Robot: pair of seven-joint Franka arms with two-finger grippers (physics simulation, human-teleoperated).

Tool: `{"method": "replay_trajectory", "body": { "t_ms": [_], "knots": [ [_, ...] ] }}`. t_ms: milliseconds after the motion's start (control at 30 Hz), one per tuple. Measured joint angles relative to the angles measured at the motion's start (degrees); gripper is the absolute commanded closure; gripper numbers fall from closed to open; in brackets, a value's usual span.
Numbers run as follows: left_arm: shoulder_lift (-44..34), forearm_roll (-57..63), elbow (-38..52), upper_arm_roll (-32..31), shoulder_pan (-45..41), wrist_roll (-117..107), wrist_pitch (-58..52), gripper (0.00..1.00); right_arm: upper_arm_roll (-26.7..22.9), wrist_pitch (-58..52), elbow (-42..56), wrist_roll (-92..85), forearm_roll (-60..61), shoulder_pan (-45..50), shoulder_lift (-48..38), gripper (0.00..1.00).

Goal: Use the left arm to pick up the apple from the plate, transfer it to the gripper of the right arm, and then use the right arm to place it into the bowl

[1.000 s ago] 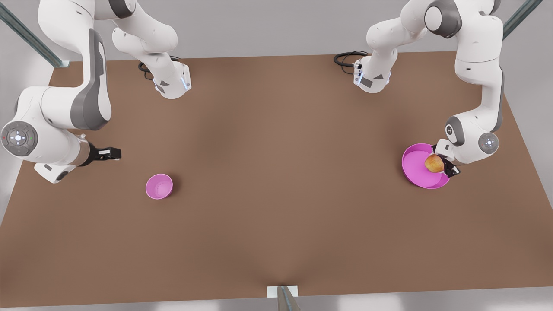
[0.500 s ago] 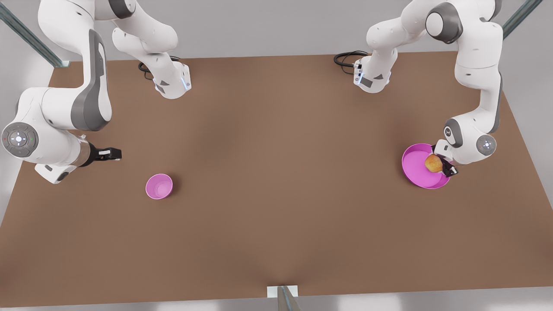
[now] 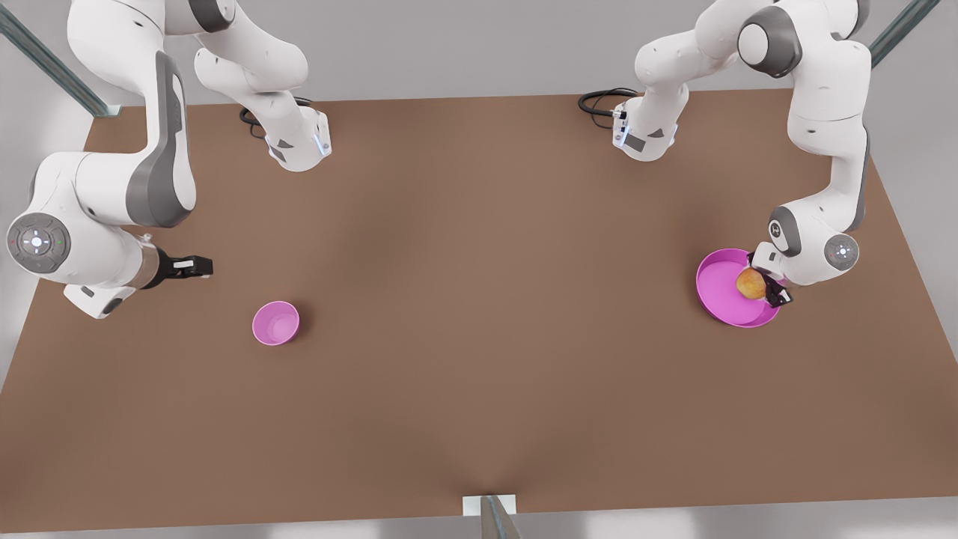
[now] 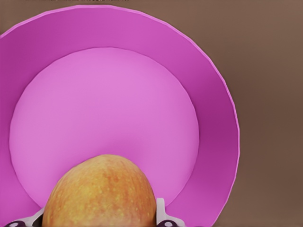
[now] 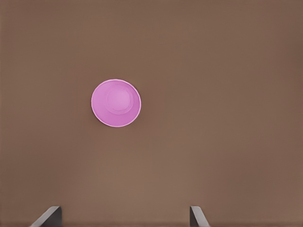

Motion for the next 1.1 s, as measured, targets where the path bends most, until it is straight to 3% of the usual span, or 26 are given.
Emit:
{"method": "replay_trajectory", "body": {
  "t_ms": [400,633,733,867,933,1100],
  "knots": [
    [-0.70,-0.78,0.26,-0.32,-0.81,-1.16,-0.63,0.17,0.00,-0.06,-0.01,-0.01,0.00,0.21,0.04,0.00],
    [-3.29,-13.16,2.23,-0.37,-4.26,-1.88,-4.63,0.17,0.00,-0.09,-0.06,-0.01,-0.05,0.21,0.12,0.00],
    [-3.91,-16.38,9.10,-1.04,-7.59,-2.07,-7.53,0.17,0.09,-0.03,0.69,0.00,0.13,0.16,1.06,0.00],
    [3.31,-19.24,25.30,-8.45,-8.47,-2.40,-12.30,0.17,1.40,-0.32,10.44,0.07,2.87,4.94,12.24,0.00],
    [5.94,-22.38,29.21,-12.24,-8.48,-3.12,-14.98,0.17,1.97,-0.12,11.92,-0.25,6.80,5.28,16.80,0.00],
    [14.16,-34.89,37.45,-23.01,-8.60,-7.03,-18.82,0.17,2.83,0.20,13.46,-1.42,32.98,4.74,28.29,0.00]
  ]
}}
